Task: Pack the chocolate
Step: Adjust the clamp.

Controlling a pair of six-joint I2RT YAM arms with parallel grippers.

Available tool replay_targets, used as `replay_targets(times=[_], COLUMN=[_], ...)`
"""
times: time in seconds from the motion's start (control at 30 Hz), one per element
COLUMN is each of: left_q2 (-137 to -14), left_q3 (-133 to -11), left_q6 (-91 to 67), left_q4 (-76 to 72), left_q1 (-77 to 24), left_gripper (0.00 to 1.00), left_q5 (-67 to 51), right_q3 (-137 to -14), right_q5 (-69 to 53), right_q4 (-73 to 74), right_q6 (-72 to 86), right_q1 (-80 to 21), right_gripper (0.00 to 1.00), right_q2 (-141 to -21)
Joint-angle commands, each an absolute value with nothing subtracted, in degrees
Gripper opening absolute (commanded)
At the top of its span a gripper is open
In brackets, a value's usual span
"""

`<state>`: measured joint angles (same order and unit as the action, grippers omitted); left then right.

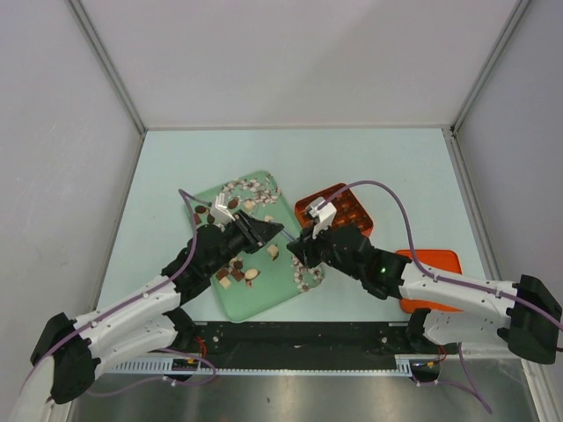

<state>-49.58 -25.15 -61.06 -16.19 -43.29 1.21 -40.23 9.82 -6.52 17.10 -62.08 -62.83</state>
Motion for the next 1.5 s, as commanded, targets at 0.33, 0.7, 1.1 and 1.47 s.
replay_targets(times=[0.33, 0.7, 1.1, 1.47], left_q2=[-48.60, -47.11, -45.88, -42.02], left_q3=[-16.00, -12.75, -16.26, -17.05], left_q6=[-78.74, -85.60, -87.81, -82.89], left_q4=[-29.70, -33.31, -23.48, -22.84], left_q1=[-43.51, -43.59, -43.51, -43.59], left_gripper=[0.00, 0.00, 0.00, 0.09], left_q5=[1.67, 3.07, 3.43, 5.01], right_q3=[-49.03, -53.00, -53.88, -53.79], right_q5=[13.36, 16.96, 21.62, 18.81], right_q4=[-0.80, 5.18, 7.38, 8.17], right_q6=[13.80, 13.36, 12.83, 17.83], right_q1=[-64.16, -66.00, -68.91, -66.19], right_gripper=[0.38, 0.64, 0.64, 0.15], right_q2=[-65.56, -69.08, -68.73, -68.47])
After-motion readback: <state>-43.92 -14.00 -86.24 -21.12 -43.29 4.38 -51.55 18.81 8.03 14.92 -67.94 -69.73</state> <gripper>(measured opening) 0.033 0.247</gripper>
